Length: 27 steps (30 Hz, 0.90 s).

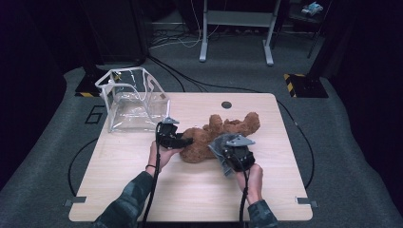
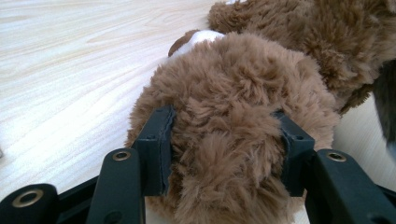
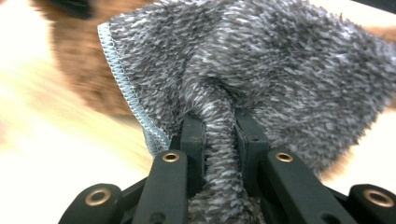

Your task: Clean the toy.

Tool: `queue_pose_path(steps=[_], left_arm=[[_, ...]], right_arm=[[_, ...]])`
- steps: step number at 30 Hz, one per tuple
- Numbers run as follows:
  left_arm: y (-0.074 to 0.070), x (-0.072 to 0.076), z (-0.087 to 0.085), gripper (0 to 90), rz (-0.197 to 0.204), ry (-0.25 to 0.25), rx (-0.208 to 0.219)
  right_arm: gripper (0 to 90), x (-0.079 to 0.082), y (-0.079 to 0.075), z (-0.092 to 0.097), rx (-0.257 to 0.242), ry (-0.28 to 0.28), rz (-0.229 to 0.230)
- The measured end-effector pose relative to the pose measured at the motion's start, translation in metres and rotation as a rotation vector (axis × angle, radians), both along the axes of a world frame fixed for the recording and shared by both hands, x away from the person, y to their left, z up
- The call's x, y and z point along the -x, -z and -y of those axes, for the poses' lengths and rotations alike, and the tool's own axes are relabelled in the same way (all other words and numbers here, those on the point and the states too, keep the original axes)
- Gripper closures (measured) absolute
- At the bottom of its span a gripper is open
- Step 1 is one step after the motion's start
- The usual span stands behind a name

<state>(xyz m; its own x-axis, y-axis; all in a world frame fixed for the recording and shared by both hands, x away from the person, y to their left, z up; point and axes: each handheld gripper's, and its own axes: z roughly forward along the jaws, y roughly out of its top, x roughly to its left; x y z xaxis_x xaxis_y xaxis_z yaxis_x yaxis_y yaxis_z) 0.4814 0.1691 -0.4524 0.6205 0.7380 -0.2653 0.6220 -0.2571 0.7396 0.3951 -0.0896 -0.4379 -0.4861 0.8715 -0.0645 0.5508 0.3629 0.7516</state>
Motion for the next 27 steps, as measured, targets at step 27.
queue_pose_path(steps=[27], left_arm=[[-0.018,0.005,-0.016,44.5,0.016,0.032,0.062]], right_arm=[[77.5,0.004,-0.011,-0.046,-0.039,-0.113,0.008]])
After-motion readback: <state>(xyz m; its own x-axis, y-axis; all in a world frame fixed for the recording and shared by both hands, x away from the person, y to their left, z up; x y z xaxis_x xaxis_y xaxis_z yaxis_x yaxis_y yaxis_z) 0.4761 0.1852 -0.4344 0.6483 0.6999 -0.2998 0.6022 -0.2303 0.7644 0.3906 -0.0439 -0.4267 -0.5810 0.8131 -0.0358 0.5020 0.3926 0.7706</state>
